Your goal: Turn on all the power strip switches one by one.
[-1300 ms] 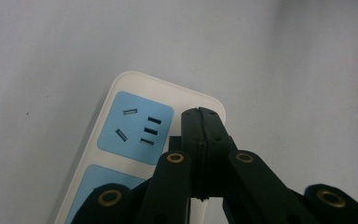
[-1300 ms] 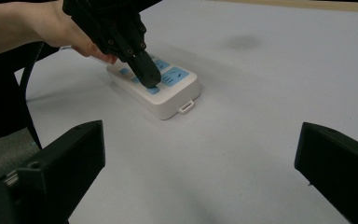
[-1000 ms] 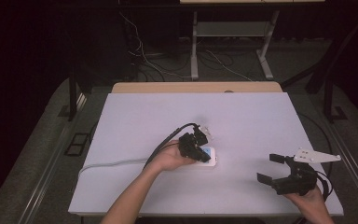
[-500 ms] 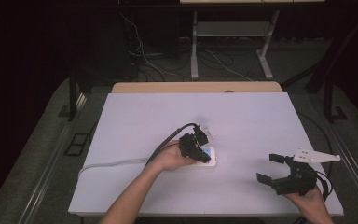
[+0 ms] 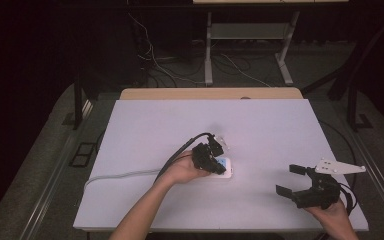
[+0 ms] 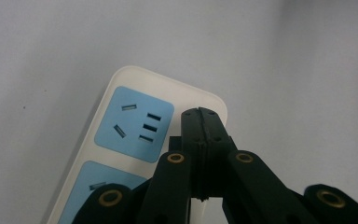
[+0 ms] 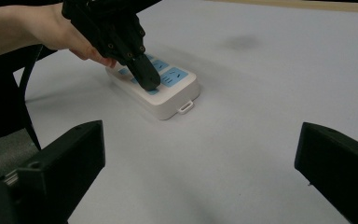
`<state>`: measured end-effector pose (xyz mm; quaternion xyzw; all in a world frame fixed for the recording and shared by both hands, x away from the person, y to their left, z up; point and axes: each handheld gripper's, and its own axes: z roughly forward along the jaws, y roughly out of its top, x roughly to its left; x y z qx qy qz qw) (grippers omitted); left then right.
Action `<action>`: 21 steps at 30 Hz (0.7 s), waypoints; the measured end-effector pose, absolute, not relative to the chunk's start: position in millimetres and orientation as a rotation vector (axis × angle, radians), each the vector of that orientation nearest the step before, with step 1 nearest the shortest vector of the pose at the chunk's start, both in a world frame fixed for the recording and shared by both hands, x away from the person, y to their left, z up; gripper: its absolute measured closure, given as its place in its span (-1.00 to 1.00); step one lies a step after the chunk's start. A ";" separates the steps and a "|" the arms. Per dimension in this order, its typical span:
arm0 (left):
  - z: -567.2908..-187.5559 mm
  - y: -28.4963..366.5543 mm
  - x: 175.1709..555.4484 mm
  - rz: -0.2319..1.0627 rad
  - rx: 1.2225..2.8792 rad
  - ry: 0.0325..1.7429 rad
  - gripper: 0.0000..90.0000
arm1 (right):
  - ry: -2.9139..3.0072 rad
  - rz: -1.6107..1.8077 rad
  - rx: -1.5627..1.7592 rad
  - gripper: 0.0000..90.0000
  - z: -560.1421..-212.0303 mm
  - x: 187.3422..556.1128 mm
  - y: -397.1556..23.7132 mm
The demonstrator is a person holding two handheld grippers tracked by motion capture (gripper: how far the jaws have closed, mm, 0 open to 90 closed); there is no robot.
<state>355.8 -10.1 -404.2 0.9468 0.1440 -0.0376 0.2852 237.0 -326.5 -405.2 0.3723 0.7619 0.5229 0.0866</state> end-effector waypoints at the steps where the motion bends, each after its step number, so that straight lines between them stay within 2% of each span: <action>1: -404.2 -9.9 355.6 -0.099 2.533 0.382 0.99 | 2.270 1.557 1.109 -0.96 -405.2 237.1 -326.5; 8: -396.0 -3.6 356.3 -0.081 2.492 0.389 0.98 | 2.272 1.557 1.113 -0.96 -405.5 237.3 -326.3; 15: -381.2 14.5 358.2 -0.041 2.419 0.445 0.82 | 2.276 1.555 1.107 -0.96 -405.6 237.1 -325.2; 21: -367.2 31.7 356.6 -0.043 2.341 0.486 0.39 | 2.277 1.556 1.105 -0.96 -405.4 236.9 -324.2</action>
